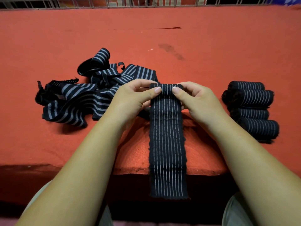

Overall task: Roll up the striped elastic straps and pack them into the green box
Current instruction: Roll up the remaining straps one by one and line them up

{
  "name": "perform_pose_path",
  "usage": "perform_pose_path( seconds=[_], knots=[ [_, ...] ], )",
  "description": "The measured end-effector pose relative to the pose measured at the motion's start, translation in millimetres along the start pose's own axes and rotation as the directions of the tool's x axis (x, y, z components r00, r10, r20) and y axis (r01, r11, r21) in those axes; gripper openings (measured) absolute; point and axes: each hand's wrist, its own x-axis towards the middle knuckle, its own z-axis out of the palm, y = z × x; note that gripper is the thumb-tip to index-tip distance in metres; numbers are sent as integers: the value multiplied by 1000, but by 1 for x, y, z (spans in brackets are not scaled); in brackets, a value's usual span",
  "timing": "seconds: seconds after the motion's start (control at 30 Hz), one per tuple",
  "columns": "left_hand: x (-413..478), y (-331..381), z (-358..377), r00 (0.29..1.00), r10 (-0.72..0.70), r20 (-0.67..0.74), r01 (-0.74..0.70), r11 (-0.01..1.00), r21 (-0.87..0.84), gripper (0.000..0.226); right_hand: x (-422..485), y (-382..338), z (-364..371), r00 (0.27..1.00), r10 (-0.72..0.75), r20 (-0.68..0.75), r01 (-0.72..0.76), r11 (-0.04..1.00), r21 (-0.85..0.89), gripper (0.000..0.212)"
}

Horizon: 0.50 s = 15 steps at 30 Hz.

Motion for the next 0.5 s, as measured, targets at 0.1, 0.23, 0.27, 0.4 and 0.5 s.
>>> perform_pose_path(
  seconds=[0.1,0.23,0.27,0.4,0.5],
  knots=[
    [0,1,0,997,-73,33,73,997,15,32,0,1,1,999,-33,-14,34,999,10,15],
    [0,-3,-1,994,-99,35,98,995,26,30,-2,-1,2,999,-33,-5,33,997,73,20],
    [0,-4,-2,996,-84,31,84,996,17,29,-3,-2,0,1000,-28,0,28,997,76,21],
    [0,-4,-2,1000,-17,2,17,1000,1,20,-3,-4,-3,998,30,49,-32,998,47,27],
    [-1,-3,2,1000,12,-21,-12,1000,-21,22,-3,-3,-2,994,99,41,-103,987,125,23]
  ],
)
